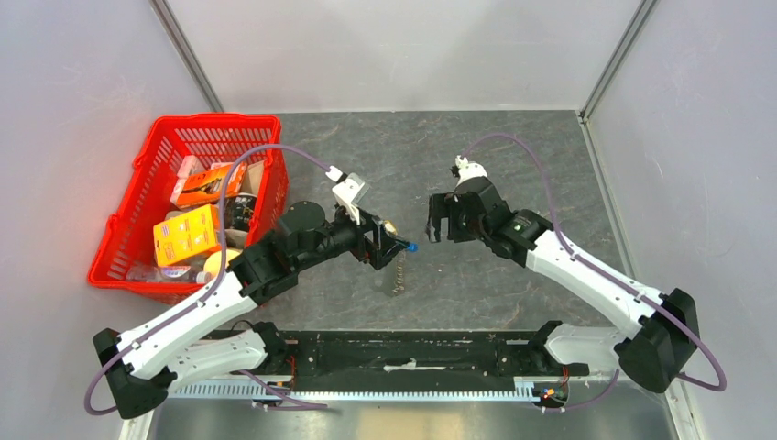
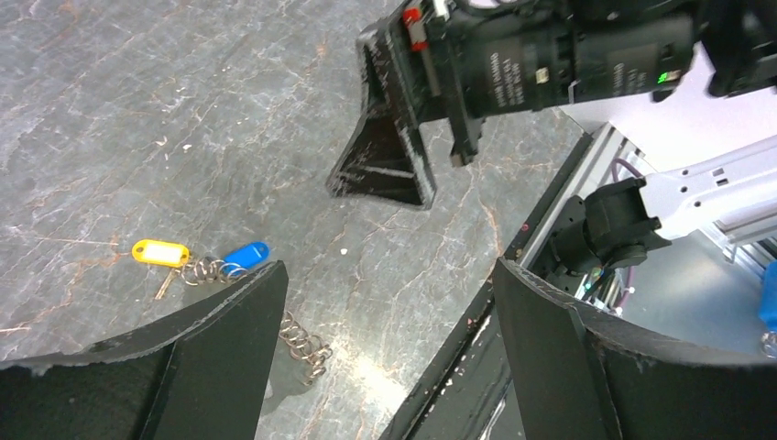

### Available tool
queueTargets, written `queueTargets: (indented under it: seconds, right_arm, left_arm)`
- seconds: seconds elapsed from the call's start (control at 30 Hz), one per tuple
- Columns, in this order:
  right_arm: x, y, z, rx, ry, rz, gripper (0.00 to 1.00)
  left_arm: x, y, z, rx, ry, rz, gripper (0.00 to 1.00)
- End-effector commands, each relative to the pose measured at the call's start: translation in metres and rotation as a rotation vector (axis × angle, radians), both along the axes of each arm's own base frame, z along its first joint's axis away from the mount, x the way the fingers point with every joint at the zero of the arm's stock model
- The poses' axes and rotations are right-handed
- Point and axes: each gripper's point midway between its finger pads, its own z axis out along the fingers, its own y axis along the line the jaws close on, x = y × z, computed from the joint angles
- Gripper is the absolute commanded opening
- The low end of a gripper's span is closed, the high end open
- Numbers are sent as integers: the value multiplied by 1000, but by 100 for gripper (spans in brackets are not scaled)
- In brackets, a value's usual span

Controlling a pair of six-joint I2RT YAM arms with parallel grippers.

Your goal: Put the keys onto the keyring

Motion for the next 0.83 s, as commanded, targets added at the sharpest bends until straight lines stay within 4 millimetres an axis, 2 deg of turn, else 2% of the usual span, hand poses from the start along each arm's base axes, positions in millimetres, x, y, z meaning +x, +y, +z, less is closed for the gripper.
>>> queueTargets:
  seconds: [0.0, 0.23, 0.4, 0.6, 0.73, 0.8]
  right_arm:
    - [4, -28, 34, -89, -50, -78, 97]
    - [8, -69, 82, -138, -186, -236, 97]
    - [3, -92, 101, -188, -231, -289, 97]
    - [-1, -102, 106, -210, -248, -298, 97]
    - [-5, -89, 105, -195, -209, -223, 97]
    - [-1, -94, 107, -212, -217, -265, 97]
  left_arm:
    - [9, 7, 4, 35, -61, 38, 90]
    - [20, 26, 4, 82, -58, 148, 91]
    - [23, 37, 12, 82, -88, 196, 92]
    - [24, 48, 13, 111, -108, 226, 93]
    - [23, 51, 15, 116, -108, 229, 93]
    - [22, 53, 15, 117, -109, 233, 93]
